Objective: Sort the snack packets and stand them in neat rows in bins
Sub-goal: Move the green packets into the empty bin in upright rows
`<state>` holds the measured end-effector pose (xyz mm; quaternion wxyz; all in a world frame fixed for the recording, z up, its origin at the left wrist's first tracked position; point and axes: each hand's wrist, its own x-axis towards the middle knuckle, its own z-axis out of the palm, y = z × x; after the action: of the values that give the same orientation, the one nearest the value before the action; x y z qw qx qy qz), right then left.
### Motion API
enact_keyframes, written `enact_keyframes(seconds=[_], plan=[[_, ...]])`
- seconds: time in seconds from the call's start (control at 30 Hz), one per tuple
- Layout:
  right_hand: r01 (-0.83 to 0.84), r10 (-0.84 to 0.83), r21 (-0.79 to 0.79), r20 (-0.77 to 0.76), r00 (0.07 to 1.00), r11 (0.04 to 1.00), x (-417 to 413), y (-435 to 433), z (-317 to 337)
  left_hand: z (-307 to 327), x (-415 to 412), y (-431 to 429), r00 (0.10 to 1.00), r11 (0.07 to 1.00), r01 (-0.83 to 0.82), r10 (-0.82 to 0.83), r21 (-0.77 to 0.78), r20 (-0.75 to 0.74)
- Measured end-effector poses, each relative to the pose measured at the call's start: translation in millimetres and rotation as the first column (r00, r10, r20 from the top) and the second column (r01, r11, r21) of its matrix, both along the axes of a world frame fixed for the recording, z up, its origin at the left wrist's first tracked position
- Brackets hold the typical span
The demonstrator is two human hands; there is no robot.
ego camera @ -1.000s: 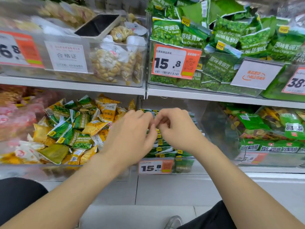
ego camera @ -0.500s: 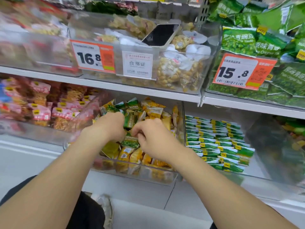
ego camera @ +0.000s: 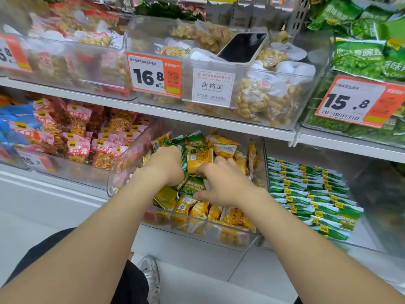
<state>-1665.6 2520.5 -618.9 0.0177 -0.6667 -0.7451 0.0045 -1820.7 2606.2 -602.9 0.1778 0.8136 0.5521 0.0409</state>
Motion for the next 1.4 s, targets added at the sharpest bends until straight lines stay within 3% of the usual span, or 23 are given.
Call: enact_keyframes(seconds=[0.23, 0.37, 0.47, 0.6, 0.8, 0.9, 1.07, 1.23, 1.4], plan=[[0.108, -0.124, -0.11, -0.153, 0.98, 0.988, -5, -6, 9, 12, -4, -5, 0.987, 1.0, 0.021, -0.023, 0.009, 0.158], [0.104, -0.123, -0.074, -0.333, 0.935, 0.992, -1, -23, 22, 20, -7, -17, 0.977, 0.999, 0.047, -0.044, -0.01, 0.21], [0.114, -0.079, 0.035, -0.528, 0.845, 0.993, 9, -36, 31, 24, -7, -25, 0.94, 0.996, 0.085, -0.083, 0.009, 0.332], [0.048, 0.006, 0.062, -0.674, 0.739, 0.997, 28, -49, 39, 26, -5, -31, 0.804, 0.964, 0.148, 0.012, -0.221, 0.595], [0.048, -0.052, -0.03, -0.829, 0.556, 0.998, 50, -67, 43, 29, -3, -36, 0.679, 0.868, 0.289, 0.113, -0.405, 0.726], [0.122, -0.098, -0.035, -0.816, 0.57, 0.992, 56, -72, 43, 32, 4, -43, 0.671, 0.837, 0.356, 0.08, -0.415, 0.737], [0.154, -0.148, -0.075, -0.825, 0.546, 0.985, 63, -84, 52, 31, 21, -64, 0.693, 0.878, 0.333, 0.019, -0.344, 0.72], [0.261, -0.146, 0.051, -0.72, 0.679, 0.964, 62, -85, 53, 32, 31, -75, 0.677, 0.885, 0.392, -0.093, -0.252, 0.73], [0.314, -0.145, 0.072, -0.774, 0.616, 0.947, 61, -85, 52, 20, 34, -65, 0.771, 0.937, 0.345, -0.248, -0.057, 0.586]])
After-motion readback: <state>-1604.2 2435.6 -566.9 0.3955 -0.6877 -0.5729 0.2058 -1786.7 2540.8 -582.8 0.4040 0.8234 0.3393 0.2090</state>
